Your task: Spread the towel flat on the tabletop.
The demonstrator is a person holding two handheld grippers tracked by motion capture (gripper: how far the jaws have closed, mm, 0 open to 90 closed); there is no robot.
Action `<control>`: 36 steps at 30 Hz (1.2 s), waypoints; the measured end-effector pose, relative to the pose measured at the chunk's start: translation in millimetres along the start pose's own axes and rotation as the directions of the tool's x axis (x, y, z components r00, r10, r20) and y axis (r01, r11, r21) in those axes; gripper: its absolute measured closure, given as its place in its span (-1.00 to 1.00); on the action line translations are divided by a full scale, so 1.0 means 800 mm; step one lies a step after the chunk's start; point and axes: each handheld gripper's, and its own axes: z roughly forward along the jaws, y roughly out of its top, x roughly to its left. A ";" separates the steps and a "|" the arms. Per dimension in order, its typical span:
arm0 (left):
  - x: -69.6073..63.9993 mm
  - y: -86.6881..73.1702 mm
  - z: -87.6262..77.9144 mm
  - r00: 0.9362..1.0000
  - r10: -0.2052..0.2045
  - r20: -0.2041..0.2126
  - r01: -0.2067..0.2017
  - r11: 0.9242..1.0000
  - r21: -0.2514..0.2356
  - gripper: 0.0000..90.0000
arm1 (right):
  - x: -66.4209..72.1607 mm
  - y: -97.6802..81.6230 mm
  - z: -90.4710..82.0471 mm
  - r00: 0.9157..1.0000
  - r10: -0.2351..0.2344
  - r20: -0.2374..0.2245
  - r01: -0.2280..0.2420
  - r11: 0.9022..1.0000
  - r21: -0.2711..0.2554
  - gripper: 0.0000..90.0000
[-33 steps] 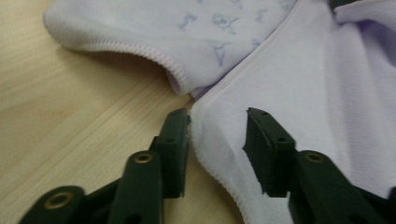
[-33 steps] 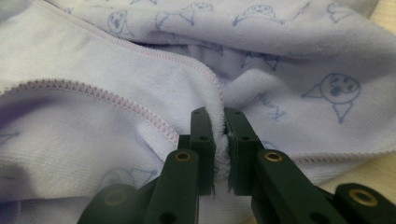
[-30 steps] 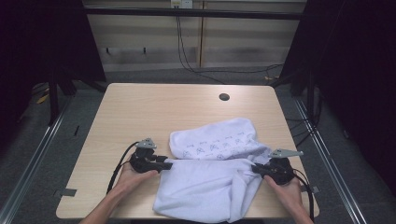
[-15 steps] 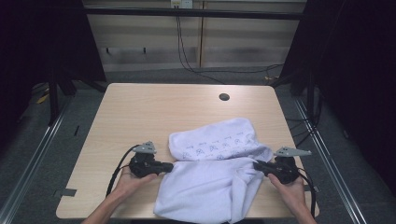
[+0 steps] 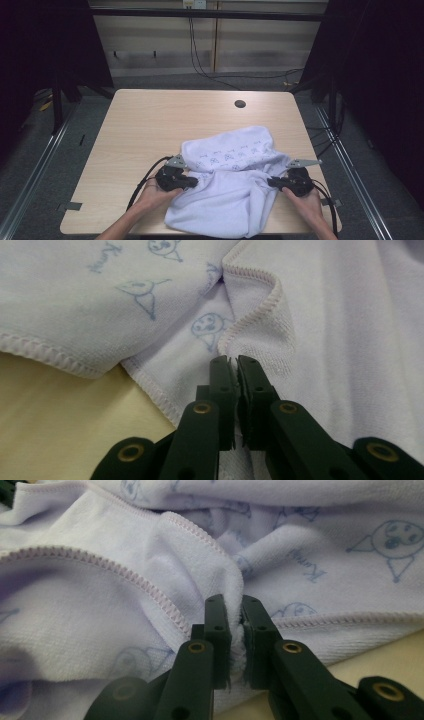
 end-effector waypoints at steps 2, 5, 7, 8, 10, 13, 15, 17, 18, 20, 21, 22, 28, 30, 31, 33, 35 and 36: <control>0.014 0.001 0.001 0.999 -0.038 -0.007 0.038 0.999 -0.020 0.92 | -0.004 0.016 0.013 0.999 -0.029 0.032 0.029 1.000 -0.002 0.86; 0.049 -0.001 -0.003 0.991 -0.120 -0.051 0.117 0.991 -0.061 0.92 | -0.021 0.051 0.044 0.998 -0.036 0.049 0.037 0.999 -0.003 0.86; 0.065 -0.001 -0.006 0.986 -0.154 -0.057 0.149 0.986 -0.078 0.92 | -0.030 0.067 0.058 0.998 -0.026 0.060 0.028 0.999 -0.018 0.86; 0.065 -0.001 -0.006 0.986 -0.154 -0.057 0.149 0.986 -0.078 0.92 | -0.034 0.074 0.066 0.998 -0.009 0.064 0.011 0.999 -0.031 0.86; 0.084 0.002 -0.007 0.978 -0.177 -0.109 0.167 0.982 -0.092 0.92 | -0.038 0.087 0.082 0.998 0.013 0.065 -0.009 0.999 -0.054 0.86; 0.103 0.007 -0.006 0.971 -0.199 -0.130 0.185 0.977 -0.107 0.92 | -0.040 0.106 0.100 0.996 0.037 0.083 -0.032 0.998 -0.062 0.86; 0.109 0.008 -0.006 0.968 -0.211 -0.139 0.196 0.974 -0.112 0.92 | -0.043 0.111 0.105 0.995 0.051 0.083 -0.046 0.997 -0.064 0.86; 0.121 0.005 -0.011 0.958 -0.255 -0.129 0.237 0.961 -0.144 0.93 | -0.048 0.122 0.111 0.995 0.071 0.073 -0.065 0.995 -0.077 0.86; 0.121 0.005 -0.011 0.958 -0.255 -0.129 0.237 0.961 -0.144 0.93 | -0.049 0.124 0.109 0.995 0.083 0.054 -0.077 0.992 -0.096 0.86; 0.119 0.008 -0.034 0.959 -0.260 -0.112 0.233 0.949 -0.213 0.93 | -0.052 0.127 0.096 0.993 0.120 -0.011 -0.120 0.979 -0.162 0.86; 0.117 0.011 -0.047 0.960 -0.256 -0.111 0.224 0.945 -0.240 0.93 | -0.054 0.129 0.088 0.992 0.124 -0.027 -0.127 0.974 -0.188 0.86; 0.117 0.011 -0.047 0.960 -0.256 -0.111 0.224 0.945 -0.240 0.93 | -0.054 0.129 0.088 0.992 0.124 -0.027 -0.127 0.974 -0.188 0.86; 0.110 0.027 -0.141 0.959 -0.255 -0.126 0.178 0.883 -0.434 0.93 | -0.040 0.159 0.021 0.996 0.068 -0.060 -0.083 0.945 -0.315 0.86; 0.101 0.039 -0.165 0.967 -0.225 -0.123 0.143 0.871 -0.469 0.93 | -0.032 0.174 -0.004 0.996 0.041 -0.076 -0.066 0.931 -0.358 0.86; 0.090 0.054 -0.186 0.972 -0.193 -0.135 0.104 0.865 -0.492 0.93 | -0.020 0.191 -0.026 0.998 0.004 -0.064 -0.029 0.922 -0.387 0.86; 0.082 0.065 -0.200 0.975 -0.166 -0.145 0.073 0.863 -0.499 0.93 | -0.011 0.210 -0.053 0.998 -0.027 -0.060 -0.001 0.905 -0.426 0.86; 0.066 0.089 -0.230 0.981 -0.114 -0.156 0.015 0.850 -0.527 0.93 | -0.005 0.224 -0.074 0.997 -0.045 -0.056 0.015 0.890 -0.457 0.86; 0.059 0.098 -0.241 0.981 -0.098 -0.166 -0.006 0.845 -0.534 0.93 | -0.001 0.232 -0.087 0.997 -0.055 -0.051 0.024 0.880 -0.474 0.86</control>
